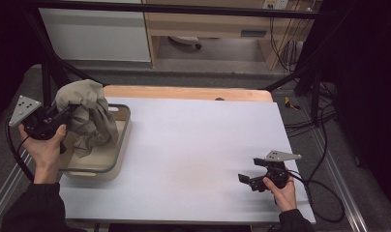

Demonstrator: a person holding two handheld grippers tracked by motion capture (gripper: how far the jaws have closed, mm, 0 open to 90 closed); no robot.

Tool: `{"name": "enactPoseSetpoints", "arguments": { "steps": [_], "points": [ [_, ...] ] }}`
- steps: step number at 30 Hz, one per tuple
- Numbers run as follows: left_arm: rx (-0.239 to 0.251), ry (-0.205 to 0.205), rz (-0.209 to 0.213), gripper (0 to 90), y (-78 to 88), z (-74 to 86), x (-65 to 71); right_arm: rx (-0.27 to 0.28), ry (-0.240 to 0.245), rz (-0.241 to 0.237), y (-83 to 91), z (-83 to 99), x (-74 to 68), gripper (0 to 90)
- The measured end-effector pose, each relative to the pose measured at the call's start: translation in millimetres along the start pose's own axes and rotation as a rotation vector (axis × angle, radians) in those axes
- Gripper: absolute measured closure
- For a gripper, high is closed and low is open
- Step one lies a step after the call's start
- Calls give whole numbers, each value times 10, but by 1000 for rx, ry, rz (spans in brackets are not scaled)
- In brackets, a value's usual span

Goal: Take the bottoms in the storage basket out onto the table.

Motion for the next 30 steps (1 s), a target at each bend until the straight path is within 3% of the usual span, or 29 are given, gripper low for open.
{"name": "enactPoseSetpoints", "arguments": {
  "steps": [30],
  "points": [
    [118, 7, 57, 749, 111, -170, 239, -2, -1, -1, -2, 1, -2, 5]
  ]
}}
Point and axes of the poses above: each handheld gripper's, and its own axes: y roughly backward along the jaws, z roughly out of its underside, x roughly to its right, the point moved 1 cm from there along -y, roughly forward along the jaws, and after that the axes turned 14 degrees about y, right-handed, at the moved point
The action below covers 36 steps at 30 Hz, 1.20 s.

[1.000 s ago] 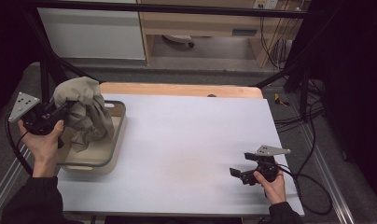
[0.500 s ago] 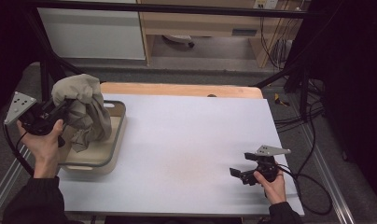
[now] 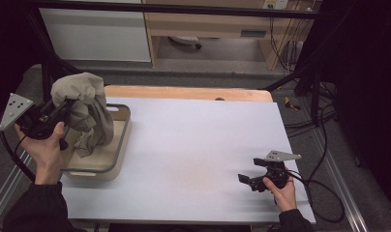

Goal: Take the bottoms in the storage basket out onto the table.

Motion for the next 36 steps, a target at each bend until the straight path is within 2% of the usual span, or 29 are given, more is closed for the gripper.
{"name": "enactPoseSetpoints", "arguments": {
  "steps": [15, 28, 36],
  "points": [
    [34, 12, 33, 749, -27, -94, 153, -1, -1, 0, -1, 0, 0, 5],
    [50, 30, 68, 749, -81, -113, 282, 0, 1, -1, -1, 0, 1, 5],
    [56, 27, 87, 750, -128, -130, 385, 0, 0, -1, 0, 0, 1, 5]
  ]
}}
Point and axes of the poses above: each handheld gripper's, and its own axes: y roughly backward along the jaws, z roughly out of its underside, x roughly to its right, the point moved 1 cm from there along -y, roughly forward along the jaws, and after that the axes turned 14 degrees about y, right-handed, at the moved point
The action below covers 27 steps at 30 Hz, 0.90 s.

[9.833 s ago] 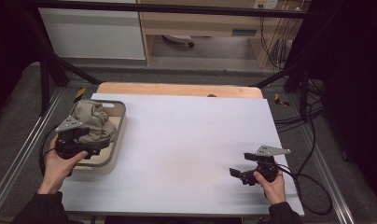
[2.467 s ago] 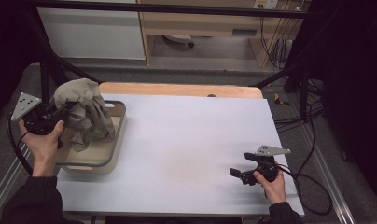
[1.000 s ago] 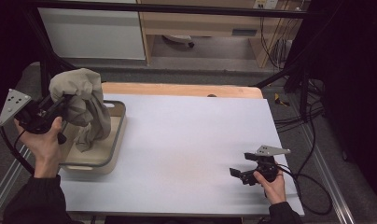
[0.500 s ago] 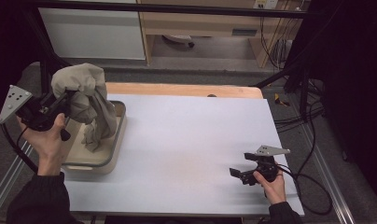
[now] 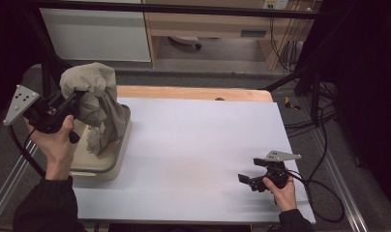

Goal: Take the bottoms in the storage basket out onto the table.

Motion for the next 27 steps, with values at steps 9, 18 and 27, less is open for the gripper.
{"name": "enactPoseSetpoints", "arguments": {
  "steps": [9, 18, 27],
  "points": [
    [4, -1, 23, 750, -70, 13, 103, 3, 1, 1, 4, -1, 2, 5],
    [-3, -15, 44, 749, -129, 25, 206, 2, 1, 0, 5, -1, 1, 5],
    [-13, -19, 74, 750, -217, 42, 336, 3, 1, 0, 5, -1, 2, 5]
  ]
}}
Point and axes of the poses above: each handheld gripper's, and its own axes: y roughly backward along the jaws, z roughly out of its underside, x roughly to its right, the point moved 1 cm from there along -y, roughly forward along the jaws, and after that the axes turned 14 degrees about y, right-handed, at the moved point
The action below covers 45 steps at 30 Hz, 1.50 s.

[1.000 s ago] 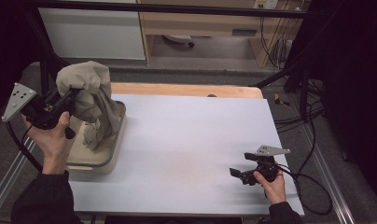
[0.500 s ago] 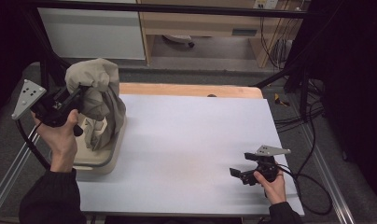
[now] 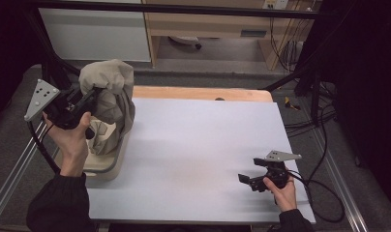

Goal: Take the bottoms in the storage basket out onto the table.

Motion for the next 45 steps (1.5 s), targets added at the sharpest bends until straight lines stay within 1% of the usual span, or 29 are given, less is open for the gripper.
{"name": "enactPoseSetpoints", "arguments": {
  "steps": [12, 18, 24, 26, 28, 32, 39, 45],
  "points": [
    [-14, -4, 41, 750, -148, 34, 195, 3, 1, -3, 4, -1, -2, 5],
    [-25, 5, 61, 750, -232, 82, 283, 4, 0, -2, 2, -1, -2, 5],
    [-41, 2, 81, 750, -317, 140, 372, 3, -3, -3, 7, -2, -4, 5],
    [-46, -8, 81, 750, -341, 156, 395, 2, -1, -4, 6, -1, -3, 5],
    [-52, 1, 90, 749, -366, 175, 425, 2, 1, -4, 6, -1, -2, 5],
    [-55, -9, 94, 749, -400, 194, 468, 1, -2, -4, 8, -2, -3, 5],
    [-62, -10, 114, 750, -472, 211, 565, 3, 2, -5, 7, -1, -3, 5],
    [-72, 1, 135, 750, -529, 245, 648, 4, 0, -3, 8, -1, -5, 5]
  ]
}}
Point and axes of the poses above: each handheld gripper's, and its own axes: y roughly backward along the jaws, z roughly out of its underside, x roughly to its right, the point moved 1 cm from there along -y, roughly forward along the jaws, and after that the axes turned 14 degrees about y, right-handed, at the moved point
